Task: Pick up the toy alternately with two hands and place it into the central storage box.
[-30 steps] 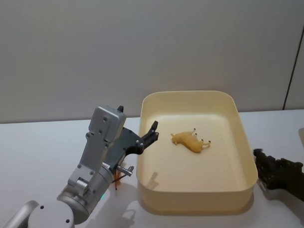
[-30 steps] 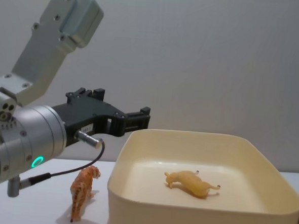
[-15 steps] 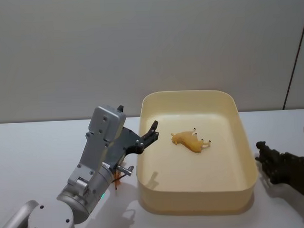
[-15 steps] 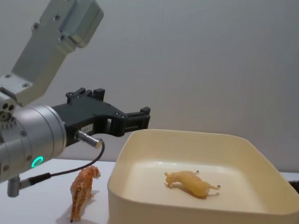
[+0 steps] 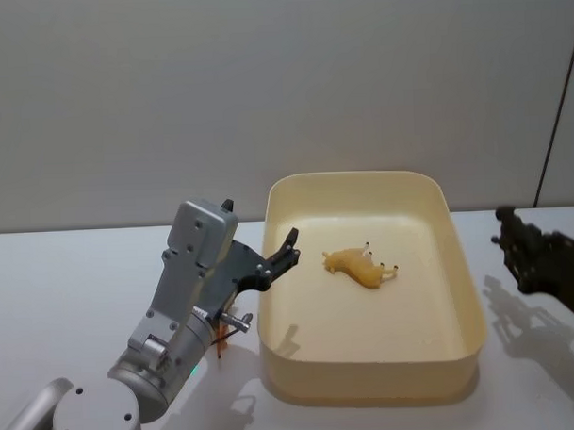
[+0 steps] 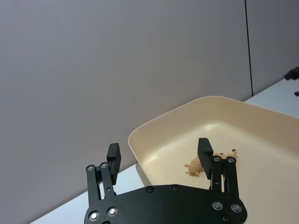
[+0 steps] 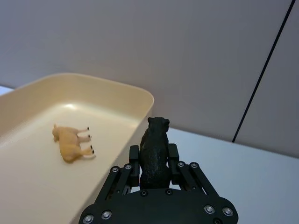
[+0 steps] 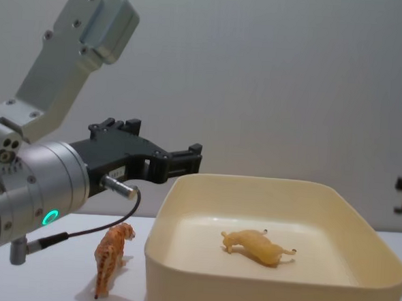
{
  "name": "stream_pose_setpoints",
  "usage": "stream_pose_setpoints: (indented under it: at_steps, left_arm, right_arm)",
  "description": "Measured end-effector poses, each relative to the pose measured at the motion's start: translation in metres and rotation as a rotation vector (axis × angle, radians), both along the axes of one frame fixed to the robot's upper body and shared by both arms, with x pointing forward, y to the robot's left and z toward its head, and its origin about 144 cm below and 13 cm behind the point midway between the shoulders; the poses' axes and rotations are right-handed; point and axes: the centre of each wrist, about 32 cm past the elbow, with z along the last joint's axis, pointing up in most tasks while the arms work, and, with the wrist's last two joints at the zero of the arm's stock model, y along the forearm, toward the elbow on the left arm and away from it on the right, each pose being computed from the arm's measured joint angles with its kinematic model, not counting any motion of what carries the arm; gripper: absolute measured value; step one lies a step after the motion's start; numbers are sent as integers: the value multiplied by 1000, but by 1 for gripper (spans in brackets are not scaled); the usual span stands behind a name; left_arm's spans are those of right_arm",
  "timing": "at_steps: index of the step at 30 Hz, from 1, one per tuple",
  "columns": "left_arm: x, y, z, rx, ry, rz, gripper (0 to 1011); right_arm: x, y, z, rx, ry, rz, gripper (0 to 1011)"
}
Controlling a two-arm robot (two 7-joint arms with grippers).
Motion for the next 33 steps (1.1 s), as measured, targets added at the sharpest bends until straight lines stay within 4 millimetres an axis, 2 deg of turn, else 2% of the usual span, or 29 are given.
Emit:
stream_pose_setpoints:
  at_steps: [11,14,21,24,27,28,33]
  left_arm:
    - [0,0,0,0,0,0,1001]
    - [0,0,0,0,0,0,1001]
    - [0,0,0,0,0,0,1001]
    - [0,0,0,0,0,0,1001]
    - [0,0,0,0,0,0,1001]
    - [0,0,0,0,0,0,1001]
    - [0,0,0,0,0,0,1001]
  right_arm:
    - [22,12,29,54,-57,96,333]
    - [29,16,32,63,-51,122,333]
    - [59,35,37,78,-18,196,344]
    - [67,40,38,79,-7,217,474]
    - [74,45,39,79,0,235,534]
    - [75,46,39,79,2,238,592]
    - [82,51,41,79,11,258,734]
